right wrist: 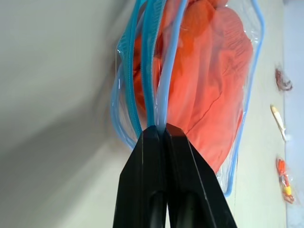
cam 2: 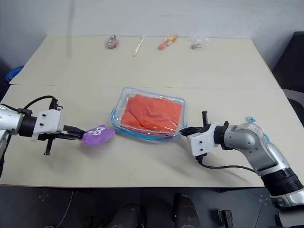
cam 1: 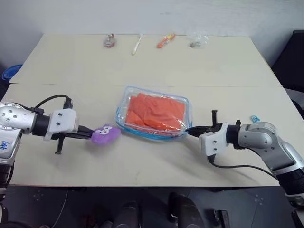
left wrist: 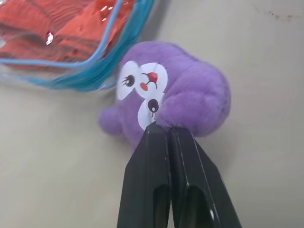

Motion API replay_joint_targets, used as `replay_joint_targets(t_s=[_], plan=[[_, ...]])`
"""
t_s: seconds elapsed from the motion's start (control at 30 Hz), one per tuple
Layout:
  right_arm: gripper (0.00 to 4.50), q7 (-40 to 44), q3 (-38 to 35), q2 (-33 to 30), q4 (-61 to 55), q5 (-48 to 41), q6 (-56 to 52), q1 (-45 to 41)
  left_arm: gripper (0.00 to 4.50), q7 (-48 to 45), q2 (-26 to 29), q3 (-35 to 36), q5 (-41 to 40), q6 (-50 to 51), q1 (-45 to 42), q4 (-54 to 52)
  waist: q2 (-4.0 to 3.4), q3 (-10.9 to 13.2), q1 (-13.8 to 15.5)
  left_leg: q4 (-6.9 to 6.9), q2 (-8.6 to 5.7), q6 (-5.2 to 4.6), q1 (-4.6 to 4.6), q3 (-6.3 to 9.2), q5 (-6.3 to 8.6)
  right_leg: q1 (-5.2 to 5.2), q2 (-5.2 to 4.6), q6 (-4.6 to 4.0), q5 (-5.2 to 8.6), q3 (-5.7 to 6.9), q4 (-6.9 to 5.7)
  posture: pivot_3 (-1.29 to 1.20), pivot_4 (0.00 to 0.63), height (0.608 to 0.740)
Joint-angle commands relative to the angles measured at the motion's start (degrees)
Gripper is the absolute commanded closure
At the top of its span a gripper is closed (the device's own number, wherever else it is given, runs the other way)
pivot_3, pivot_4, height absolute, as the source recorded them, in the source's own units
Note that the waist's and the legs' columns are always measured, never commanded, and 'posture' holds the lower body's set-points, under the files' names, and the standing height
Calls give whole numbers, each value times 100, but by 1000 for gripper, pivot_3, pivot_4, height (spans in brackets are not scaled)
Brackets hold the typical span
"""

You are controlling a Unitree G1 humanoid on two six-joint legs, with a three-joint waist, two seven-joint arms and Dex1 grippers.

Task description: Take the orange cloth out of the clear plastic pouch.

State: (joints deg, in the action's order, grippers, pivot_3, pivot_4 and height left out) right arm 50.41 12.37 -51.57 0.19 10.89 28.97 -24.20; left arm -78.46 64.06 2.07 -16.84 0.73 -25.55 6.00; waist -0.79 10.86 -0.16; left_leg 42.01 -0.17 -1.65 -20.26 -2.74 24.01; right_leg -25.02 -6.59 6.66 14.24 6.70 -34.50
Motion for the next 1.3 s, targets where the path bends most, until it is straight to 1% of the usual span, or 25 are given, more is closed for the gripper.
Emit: replay_joint_targets(t_s=[0.03,0.3,0.37,0.4,0.43,0.53,0.57,0.77,0.8,0.83,0.87,0.9,0.93,1.0,1.07,1.17,1.2,1.3], plan=[[4500,-58,-271,-130,268,-90,293,-139,4493,-46,179,246,65,-28,-199,346,0,0,-11,-1,0,0,1,-3,0,0,1,0,0,-2,0,0,150,740],[4500,-80,-231,-15,463,-131,393,-289,4493,141,-115,-73,619,-835,33,593,-1,0,-2,-5,6,0,3,-10,0,-3,1,-1,0,-4,0,0,150,740],[4500,-65,-228,-7,439,-154,364,-291,4035,134,-135,-119,711,-949,52,714,-1,0,-4,-4,4,0,3,-10,0,-3,1,-1,0,-4,-1,0,150,740],[4500,-58,-225,-9,422,-160,350,-285,3880,97,-125,-131,738,-1012,81,753,-1,0,-8,-4,4,0,3,-11,0,-3,2,-1,0,-4,-1,0,150,740],[4500,-56,-224,-11,411,-163,344,-280,3544,66,-119,-136,753,-1057,100,781,-1,0,-10,-4,4,0,3,-12,0,-3,3,-1,0,-4,-1,0,150,740],[3813,21,-272,-38,299,-323,152,-191,2590,-51,-53,-65,666,-1038,218,754,-1,0,-3,-4,4,0,3,-14,0,-5,2,0,0,-5,-1,0,150,740],[3521,44,-293,-57,249,-373,100,-157,2309,-79,-15,-19,643,-1072,281,730,-1,0,2,-4,5,0,3,-13,0,-5,0,-1,0,-5,-1,0,150,740],[1467,-52,-507,-94,-67,-399,-145,100,493,-71,147,306,494,-950,576,500,-1,0,1,-4,10,0,3,-13,0,-5,0,0,0,-5,-1,0,150,740],[1111,-65,-564,-101,-157,-420,-226,162,192,-101,178,362,397,-770,564,447,-1,0,3,-4,13,0,3,-13,0,-5,-1,0,0,-6,-2,0,150,740],[802,-76,-649,-114,-296,-470,-379,246,0,-158,244,416,302,-570,535,379,-1,0,13,-4,13,0,3,-13,0,-5,-1,-1,0,-5,-2,0,150,740],[521,-58,-782,-147,-492,-576,-625,365,0,-191,272,476,163,-327,414,270,-1,0,18,-3,13,0,1,-11,0,-5,-2,-1,0,-5,-2,0,150,740],[126,-35,-913,-180,-678,-664,-859,477,0,-173,272,519,24,-52,267,159,0,1,27,-3,15,0,2,-11,0,-5,-2,0,0,-5,-3,0,150,740],[23,-10,-1005,-197,-815,-716,-1030,555,0,-144,268,540,-62,127,170,79,0,0,33,-2,14,0,-1,-9,0,-5,-2,0,0,-4,-3,0,150,740],[23,121,-1461,-244,-1689,-1634,-2331,926,0,-180,178,317,-422,1077,-613,-226,3,3,101,2,14,0,-2,-8,0,-4,-5,0,0,-4,-4,0,150,740],[23,173,-1865,-306,-2604,-2666,-3641,1233,0,-242,-71,-21,-534,1620,-1366,-389,6,1,162,13,7,0,-6,-2,0,-3,-1,-1,0,1,-9,0,150,740],[23,142,-2275,-460,-3673,-3922,-5052,1624,0,-268,-565,-581,-215,1674,-2048,-367,-7,-6,177,11,0,-1,6,1,0,9,-7,0,0,0,-16,0,150,740],[23,47,-2393,-491,-4014,-4363,-5464,1736,0,-257,-788,-792,-81,1645,-2243,-329,-5,-6,165,9,-5,-1,18,6,1,30,-6,0,0,5,-8,0,150,740],[23,-585,-2603,-388,-4660,-5317,-6383,1775,0,-208,-1425,-1359,340,1365,-2599,-173,-1,-4,165,12,-3,-1,21,10,1,38,0,-1,0,9,-5,0,150,740]])
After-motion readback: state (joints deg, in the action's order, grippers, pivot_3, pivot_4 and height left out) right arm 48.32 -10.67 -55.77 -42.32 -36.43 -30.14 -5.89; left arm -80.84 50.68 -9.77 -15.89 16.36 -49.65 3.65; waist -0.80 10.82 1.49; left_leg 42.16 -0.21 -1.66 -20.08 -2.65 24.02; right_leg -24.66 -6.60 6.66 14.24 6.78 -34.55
